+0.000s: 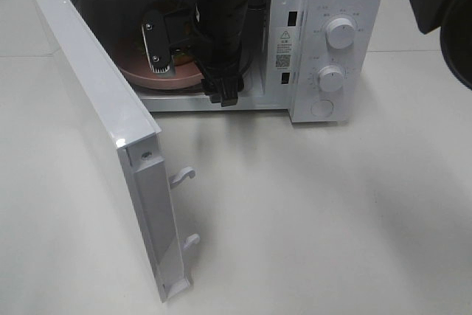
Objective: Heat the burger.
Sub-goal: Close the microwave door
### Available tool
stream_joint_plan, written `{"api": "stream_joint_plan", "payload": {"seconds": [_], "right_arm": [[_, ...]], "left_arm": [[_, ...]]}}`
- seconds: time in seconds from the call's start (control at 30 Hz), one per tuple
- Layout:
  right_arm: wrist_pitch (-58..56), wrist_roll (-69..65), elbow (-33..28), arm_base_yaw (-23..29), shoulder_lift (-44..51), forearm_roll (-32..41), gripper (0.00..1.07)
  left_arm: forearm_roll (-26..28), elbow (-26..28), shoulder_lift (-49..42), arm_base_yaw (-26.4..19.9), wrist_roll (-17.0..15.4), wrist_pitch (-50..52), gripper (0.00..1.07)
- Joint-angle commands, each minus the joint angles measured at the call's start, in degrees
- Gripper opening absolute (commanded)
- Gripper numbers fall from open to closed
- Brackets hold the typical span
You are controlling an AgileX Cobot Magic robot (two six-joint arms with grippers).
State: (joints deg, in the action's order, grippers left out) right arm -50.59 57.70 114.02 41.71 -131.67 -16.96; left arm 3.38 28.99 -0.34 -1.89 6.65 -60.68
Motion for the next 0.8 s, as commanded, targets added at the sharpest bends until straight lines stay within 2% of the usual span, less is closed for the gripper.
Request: {"api": "stream_joint_plan", "payload": {"seconds": [0.03, 0.47, 0.8], "right_arm": [[-1.8, 2.6, 0.2, 0.5, 2.2, 1.0, 0.73], [-7.7, 3.8, -0.1, 0.5, 4.4, 2.6, 0.73], [-17.7, 3.6, -1.3, 0.5, 7.2, 3.4, 0.73]], "left_arm": [[0.1, -0.1, -1.1, -0.1, -0.3, 0.7, 1.01], [0.1, -0.1, -1.1, -0.1, -0.3, 0.7, 1.01], [0.1, -0.1, -1.1, -0.1, -0.3, 0.7, 1.01]]}}
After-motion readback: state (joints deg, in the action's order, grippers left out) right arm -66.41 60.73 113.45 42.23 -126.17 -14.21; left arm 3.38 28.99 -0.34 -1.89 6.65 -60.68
